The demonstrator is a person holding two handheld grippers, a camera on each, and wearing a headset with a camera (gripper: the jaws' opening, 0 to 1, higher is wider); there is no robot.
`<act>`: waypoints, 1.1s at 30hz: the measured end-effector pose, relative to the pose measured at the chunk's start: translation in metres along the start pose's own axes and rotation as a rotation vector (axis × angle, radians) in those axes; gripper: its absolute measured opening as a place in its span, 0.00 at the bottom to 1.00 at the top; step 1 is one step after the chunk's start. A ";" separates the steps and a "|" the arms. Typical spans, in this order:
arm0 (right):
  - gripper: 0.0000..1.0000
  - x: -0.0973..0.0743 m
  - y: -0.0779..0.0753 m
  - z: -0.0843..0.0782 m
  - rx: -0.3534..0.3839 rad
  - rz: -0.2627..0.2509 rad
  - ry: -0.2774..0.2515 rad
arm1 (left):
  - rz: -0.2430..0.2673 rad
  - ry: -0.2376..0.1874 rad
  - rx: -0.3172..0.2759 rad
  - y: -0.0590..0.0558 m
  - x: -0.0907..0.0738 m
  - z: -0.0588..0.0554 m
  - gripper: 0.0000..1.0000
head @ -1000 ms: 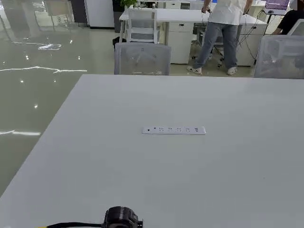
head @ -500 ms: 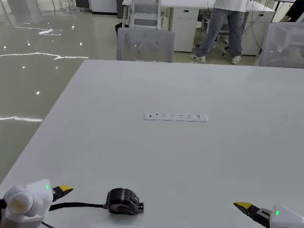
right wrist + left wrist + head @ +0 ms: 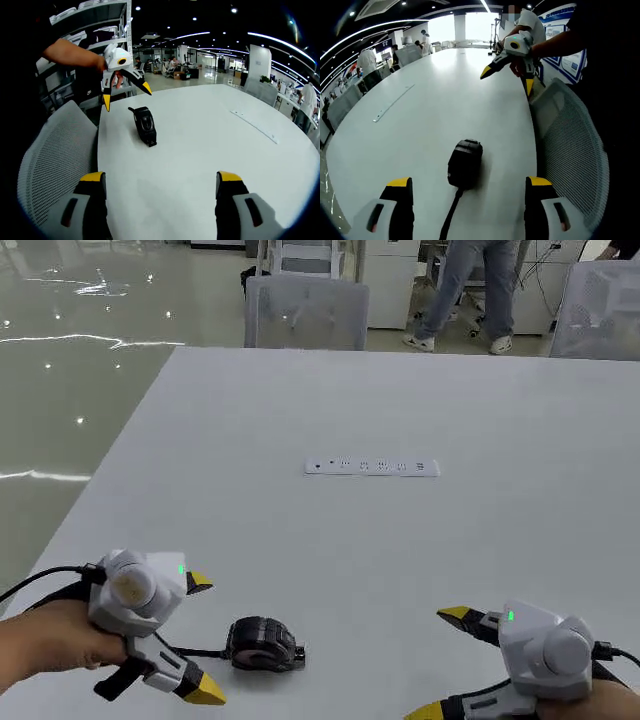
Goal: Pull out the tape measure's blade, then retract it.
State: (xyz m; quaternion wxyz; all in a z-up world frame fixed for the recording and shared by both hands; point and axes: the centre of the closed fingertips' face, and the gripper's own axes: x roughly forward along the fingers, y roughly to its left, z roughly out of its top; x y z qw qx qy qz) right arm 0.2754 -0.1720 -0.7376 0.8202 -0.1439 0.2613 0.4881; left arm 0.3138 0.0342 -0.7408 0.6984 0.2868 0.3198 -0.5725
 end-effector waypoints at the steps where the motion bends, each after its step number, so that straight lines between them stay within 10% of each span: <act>1: 0.93 0.004 0.000 0.003 -0.010 0.010 -0.001 | -0.011 0.006 0.009 0.000 0.003 0.003 0.88; 13: 0.93 0.040 0.002 0.024 -0.095 0.092 0.009 | -0.093 0.126 0.137 -0.007 0.029 0.015 0.82; 20: 0.85 0.063 0.004 0.033 -0.167 0.136 0.024 | -0.139 0.244 0.204 -0.005 0.045 0.004 0.68; 24: 0.85 0.076 0.010 0.035 -0.171 0.167 0.035 | -0.144 0.197 0.196 -0.001 0.054 0.011 0.59; 33: 0.69 0.102 0.026 0.031 -0.168 0.248 0.082 | -0.149 0.237 0.180 -0.001 0.067 0.003 0.51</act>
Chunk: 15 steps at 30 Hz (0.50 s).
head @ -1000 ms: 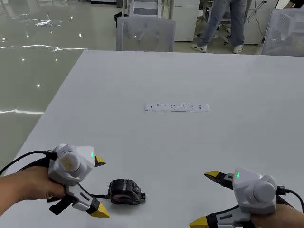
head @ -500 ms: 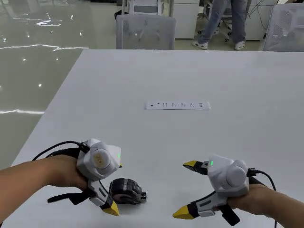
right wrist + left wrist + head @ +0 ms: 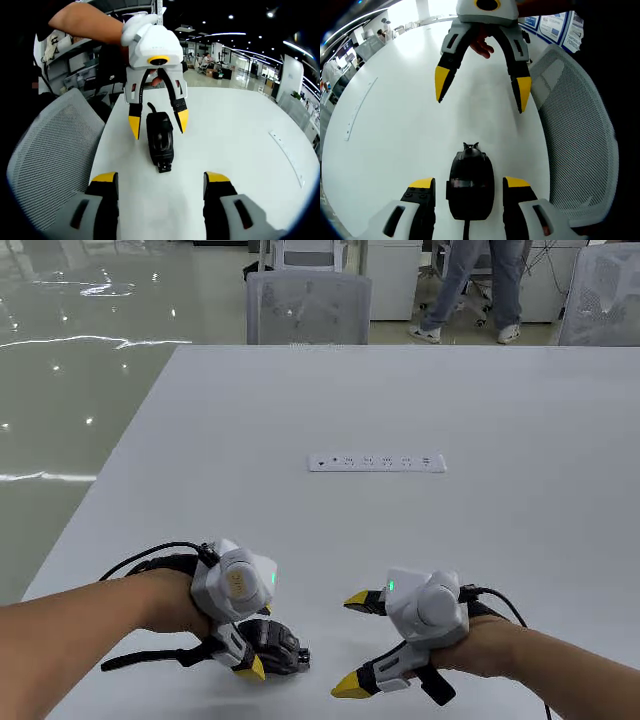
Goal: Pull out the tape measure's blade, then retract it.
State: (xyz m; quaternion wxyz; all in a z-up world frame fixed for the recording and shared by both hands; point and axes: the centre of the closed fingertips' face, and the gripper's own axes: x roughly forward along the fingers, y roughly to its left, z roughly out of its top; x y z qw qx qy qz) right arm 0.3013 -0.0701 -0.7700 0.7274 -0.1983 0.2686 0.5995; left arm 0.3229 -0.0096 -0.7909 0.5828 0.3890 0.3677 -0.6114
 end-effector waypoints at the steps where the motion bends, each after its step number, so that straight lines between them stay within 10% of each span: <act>1: 0.67 0.002 0.000 0.001 -0.003 0.002 0.001 | 0.003 0.001 0.001 0.001 0.001 0.000 0.51; 4: 0.66 0.008 0.002 0.002 -0.015 0.014 0.009 | -0.010 0.035 0.066 -0.003 0.003 -0.006 0.35; 6: 0.66 0.011 0.002 0.003 -0.022 0.021 0.014 | 0.008 -0.021 -0.021 -0.001 0.001 -0.006 0.34; 15: 0.62 0.016 -0.001 0.006 -0.035 0.025 0.021 | 0.009 0.000 -0.003 0.000 0.003 -0.005 0.33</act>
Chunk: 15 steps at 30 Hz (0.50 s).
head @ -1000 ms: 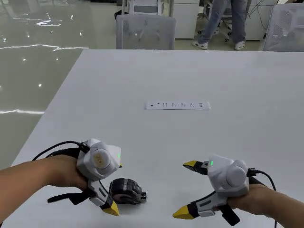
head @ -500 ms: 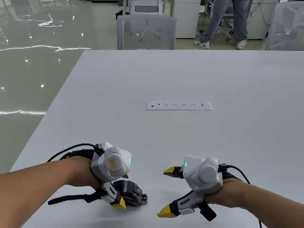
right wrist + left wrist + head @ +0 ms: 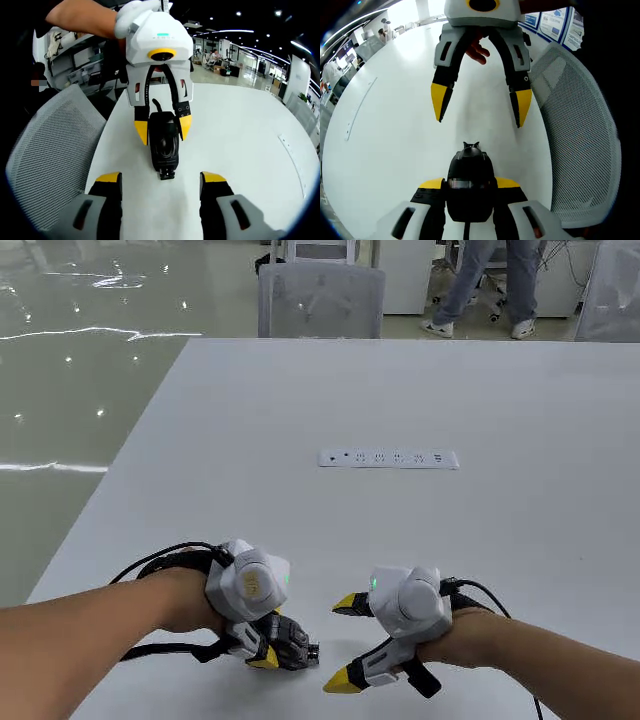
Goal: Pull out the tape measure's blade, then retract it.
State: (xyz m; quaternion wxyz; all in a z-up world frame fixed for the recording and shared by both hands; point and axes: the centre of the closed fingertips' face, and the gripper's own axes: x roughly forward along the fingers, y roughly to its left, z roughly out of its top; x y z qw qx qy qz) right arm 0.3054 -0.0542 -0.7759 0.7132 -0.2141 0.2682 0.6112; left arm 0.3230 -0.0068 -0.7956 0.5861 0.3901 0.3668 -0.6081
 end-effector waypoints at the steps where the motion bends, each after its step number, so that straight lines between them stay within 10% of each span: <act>1: 0.61 0.006 0.000 -0.002 -0.011 0.018 0.026 | -0.003 0.004 -0.006 0.001 0.000 0.000 0.33; 15: 0.39 0.044 -0.003 -0.022 -0.065 0.063 0.148 | 0.003 0.003 -0.013 0.001 0.002 0.002 0.33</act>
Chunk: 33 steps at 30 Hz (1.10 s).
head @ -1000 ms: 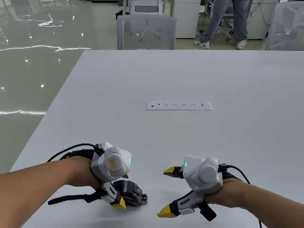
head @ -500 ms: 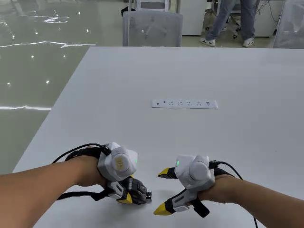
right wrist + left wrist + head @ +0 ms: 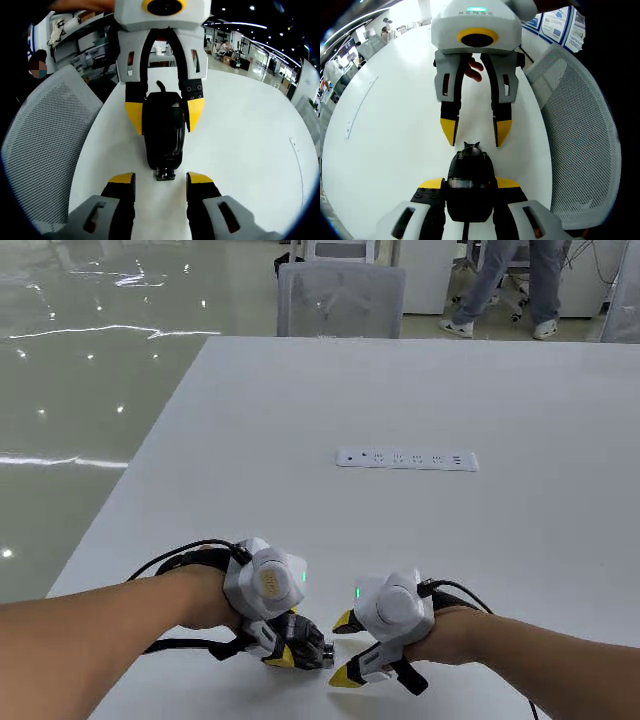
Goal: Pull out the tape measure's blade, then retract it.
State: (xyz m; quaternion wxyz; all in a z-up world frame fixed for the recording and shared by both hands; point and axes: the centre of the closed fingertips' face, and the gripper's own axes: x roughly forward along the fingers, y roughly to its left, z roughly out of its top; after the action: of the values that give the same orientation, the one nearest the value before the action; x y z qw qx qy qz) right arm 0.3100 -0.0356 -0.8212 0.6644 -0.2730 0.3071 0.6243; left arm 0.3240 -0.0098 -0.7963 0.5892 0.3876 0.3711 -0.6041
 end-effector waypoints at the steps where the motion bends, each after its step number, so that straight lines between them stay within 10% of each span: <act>1: 0.37 0.001 0.000 0.000 -0.003 0.000 0.003 | 0.000 0.000 -0.001 0.000 0.000 0.000 0.33; 16: 0.14 0.007 -0.012 -0.007 0.026 -0.039 0.053 | -0.005 0.000 -0.026 0.003 0.003 0.000 0.33; 33: 0.13 0.010 -0.009 -0.004 0.073 -0.061 0.069 | -0.006 0.020 0.000 0.001 0.001 -0.002 0.33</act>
State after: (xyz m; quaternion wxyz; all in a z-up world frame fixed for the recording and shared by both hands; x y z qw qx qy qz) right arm 0.3194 -0.0330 -0.8312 0.6818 -0.2792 0.3438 0.5822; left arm 0.3252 -0.0088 -0.7984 0.5837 0.3926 0.3778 -0.6020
